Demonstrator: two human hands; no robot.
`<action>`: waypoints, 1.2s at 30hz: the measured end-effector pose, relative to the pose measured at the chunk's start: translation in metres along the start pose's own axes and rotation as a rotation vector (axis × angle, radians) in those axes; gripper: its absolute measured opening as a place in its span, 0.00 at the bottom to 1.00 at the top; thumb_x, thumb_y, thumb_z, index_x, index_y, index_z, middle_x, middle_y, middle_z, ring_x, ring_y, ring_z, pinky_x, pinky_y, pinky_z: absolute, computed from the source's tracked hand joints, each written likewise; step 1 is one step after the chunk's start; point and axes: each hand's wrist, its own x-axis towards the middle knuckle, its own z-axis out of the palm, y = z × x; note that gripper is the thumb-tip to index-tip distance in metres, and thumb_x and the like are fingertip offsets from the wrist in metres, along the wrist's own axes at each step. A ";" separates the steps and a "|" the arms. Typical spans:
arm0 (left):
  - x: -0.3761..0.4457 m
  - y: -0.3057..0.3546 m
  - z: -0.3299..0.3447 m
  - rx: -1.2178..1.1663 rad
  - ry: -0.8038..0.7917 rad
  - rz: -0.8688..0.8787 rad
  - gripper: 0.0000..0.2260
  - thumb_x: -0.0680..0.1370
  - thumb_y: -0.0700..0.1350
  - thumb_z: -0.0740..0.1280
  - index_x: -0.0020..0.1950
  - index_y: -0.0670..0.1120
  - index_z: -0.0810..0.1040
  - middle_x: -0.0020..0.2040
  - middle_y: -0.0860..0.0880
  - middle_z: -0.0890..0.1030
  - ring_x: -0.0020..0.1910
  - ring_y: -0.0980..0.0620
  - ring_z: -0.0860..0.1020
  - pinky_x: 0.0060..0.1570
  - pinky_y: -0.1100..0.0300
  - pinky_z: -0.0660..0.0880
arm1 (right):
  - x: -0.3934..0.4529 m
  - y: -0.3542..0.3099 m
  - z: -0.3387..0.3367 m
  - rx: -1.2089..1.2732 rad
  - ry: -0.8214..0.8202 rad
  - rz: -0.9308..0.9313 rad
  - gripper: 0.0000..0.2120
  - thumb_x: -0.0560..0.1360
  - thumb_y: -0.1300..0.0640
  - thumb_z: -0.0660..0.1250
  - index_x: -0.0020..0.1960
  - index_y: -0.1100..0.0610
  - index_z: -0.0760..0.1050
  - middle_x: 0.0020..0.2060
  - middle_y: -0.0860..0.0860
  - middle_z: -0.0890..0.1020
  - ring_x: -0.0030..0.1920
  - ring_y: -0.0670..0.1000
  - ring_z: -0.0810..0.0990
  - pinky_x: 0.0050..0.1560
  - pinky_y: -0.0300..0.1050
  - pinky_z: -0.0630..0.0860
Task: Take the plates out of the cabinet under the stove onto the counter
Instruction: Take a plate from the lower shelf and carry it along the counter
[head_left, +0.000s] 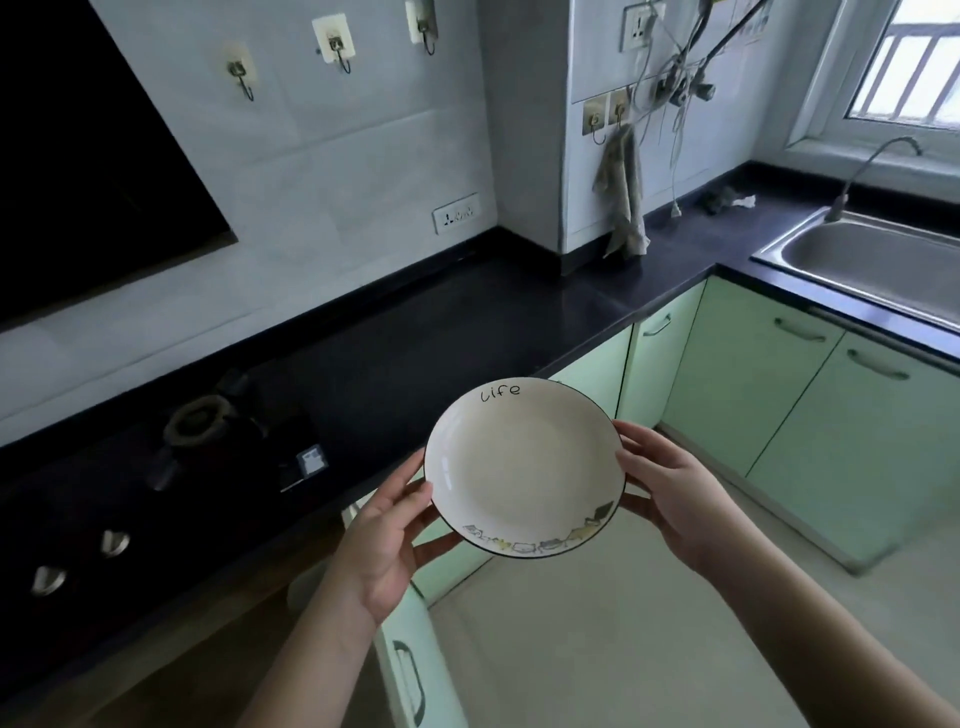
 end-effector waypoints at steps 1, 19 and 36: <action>0.009 0.000 0.009 -0.003 0.004 -0.003 0.18 0.79 0.41 0.66 0.64 0.59 0.80 0.63 0.49 0.82 0.58 0.48 0.82 0.45 0.51 0.81 | 0.012 -0.005 -0.008 -0.001 -0.009 0.004 0.15 0.80 0.62 0.61 0.58 0.47 0.80 0.54 0.46 0.84 0.51 0.48 0.82 0.49 0.49 0.78; 0.123 0.039 -0.049 -0.152 0.317 0.081 0.18 0.80 0.38 0.65 0.61 0.59 0.82 0.57 0.47 0.84 0.51 0.50 0.84 0.43 0.51 0.82 | 0.220 -0.018 0.085 -0.152 -0.346 0.104 0.13 0.80 0.59 0.63 0.56 0.44 0.81 0.51 0.48 0.85 0.49 0.48 0.84 0.42 0.41 0.80; 0.260 0.077 -0.157 -0.099 0.541 0.048 0.18 0.80 0.37 0.65 0.66 0.56 0.78 0.62 0.50 0.81 0.57 0.50 0.82 0.43 0.50 0.82 | 0.394 0.028 0.210 -0.239 -0.395 0.277 0.13 0.79 0.64 0.63 0.59 0.50 0.78 0.49 0.53 0.86 0.49 0.54 0.85 0.41 0.44 0.82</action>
